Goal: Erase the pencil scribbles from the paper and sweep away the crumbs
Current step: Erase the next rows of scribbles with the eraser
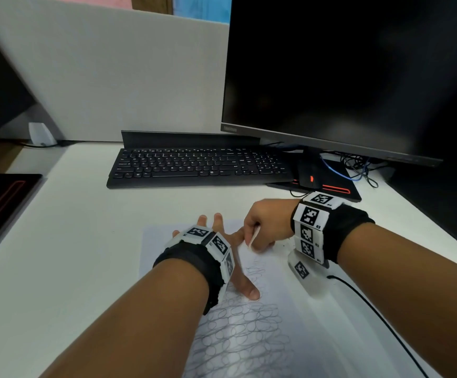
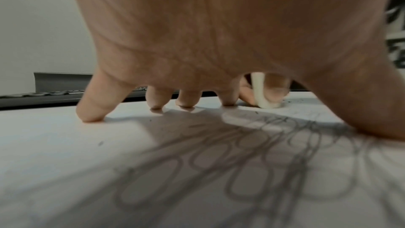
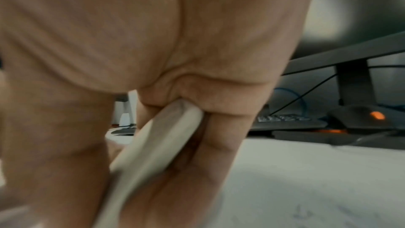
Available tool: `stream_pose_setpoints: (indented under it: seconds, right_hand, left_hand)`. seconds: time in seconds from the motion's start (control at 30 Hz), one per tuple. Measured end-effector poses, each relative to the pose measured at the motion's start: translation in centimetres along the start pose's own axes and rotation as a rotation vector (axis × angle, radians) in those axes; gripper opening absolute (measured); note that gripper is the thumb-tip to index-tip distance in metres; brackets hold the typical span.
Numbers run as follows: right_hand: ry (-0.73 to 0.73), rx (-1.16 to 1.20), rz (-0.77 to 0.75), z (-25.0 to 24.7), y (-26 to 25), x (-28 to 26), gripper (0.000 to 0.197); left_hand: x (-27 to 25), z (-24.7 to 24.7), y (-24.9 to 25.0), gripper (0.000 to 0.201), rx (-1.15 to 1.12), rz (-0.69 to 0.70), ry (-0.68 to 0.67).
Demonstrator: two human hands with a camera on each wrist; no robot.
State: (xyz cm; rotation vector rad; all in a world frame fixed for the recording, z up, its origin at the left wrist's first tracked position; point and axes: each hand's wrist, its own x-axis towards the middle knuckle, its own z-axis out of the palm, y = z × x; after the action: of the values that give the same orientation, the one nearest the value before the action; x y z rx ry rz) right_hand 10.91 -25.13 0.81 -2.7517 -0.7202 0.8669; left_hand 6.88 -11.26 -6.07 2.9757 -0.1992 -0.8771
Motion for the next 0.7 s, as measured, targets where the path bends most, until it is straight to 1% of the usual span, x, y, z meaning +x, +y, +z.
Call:
stream_pose_setpoints:
  seconds: [0.07,0.1,0.2,0.23,0.33,0.37,0.4,0.47,0.5,0.53,0.6,0.63,0.67,0.7]
  right_hand:
    - [-0.067,0.013,-0.014,0.26,-0.06,-0.24,0.009]
    - [-0.056,0.025,-0.011,0.13,0.1,-0.23,0.008]
    - [0.069,0.031,0.009,-0.38,0.57,-0.15,0.007]
    - [0.059,0.031,0.01,-0.28,0.48,-0.23,0.006]
    - [-0.105,0.029,-0.012,0.48,-0.21,-0.71,0.008]
    - [-0.12,0.035,-0.013,0.53,-0.2,-0.78,0.008]
    - [-0.09,0.037,-0.009,0.42,0.02,-0.72,0.008]
    - [0.026,0.026,0.003,0.04,0.51,-0.57,0.005]
    - [0.045,0.025,0.009,-0.01,0.58,-0.56,0.005]
    - [0.023,0.035,0.009,0.07,0.49,-0.62,0.006]
    - [-0.08,0.041,-0.006,0.41,0.03,-0.8,0.008]
    - [-0.102,0.041,-0.006,0.46,-0.05,-0.84,0.009]
    - [-0.084,0.043,-0.002,0.34,0.05,-0.79,0.009]
    - [-0.037,0.046,0.004,0.11,0.29,-0.66,0.009]
  left_hand:
    - [0.04,0.01,-0.02,0.145,-0.002,0.004,0.009]
    - [-0.02,0.02,-0.06,0.144,0.001,0.006,0.012]
    - [-0.32,0.01,-0.13,0.144,0.0,0.013,0.01]
    - [-0.37,-0.03,-0.11,0.144,-0.003,0.011,0.009]
    - [-0.31,-0.04,0.0,0.143,-0.005,0.001,0.01]
    - [-0.23,-0.02,-0.01,0.144,-0.007,-0.001,0.007]
    - [-0.17,0.0,-0.02,0.145,-0.007,0.001,0.005]
    - [-0.3,-0.06,-0.05,0.147,0.004,0.007,0.007]
    - [-0.36,-0.13,-0.01,0.147,0.006,0.009,0.007]
    - [-0.45,-0.21,0.0,0.145,0.004,0.009,0.006]
    - [-0.57,-0.34,0.1,0.142,-0.002,0.003,0.007]
    - [-0.54,-0.32,0.16,0.141,-0.002,0.0,0.01]
    - [-0.49,-0.22,0.21,0.141,0.002,-0.002,0.015]
    - [-0.45,-0.17,0.2,0.142,0.009,-0.003,0.021]
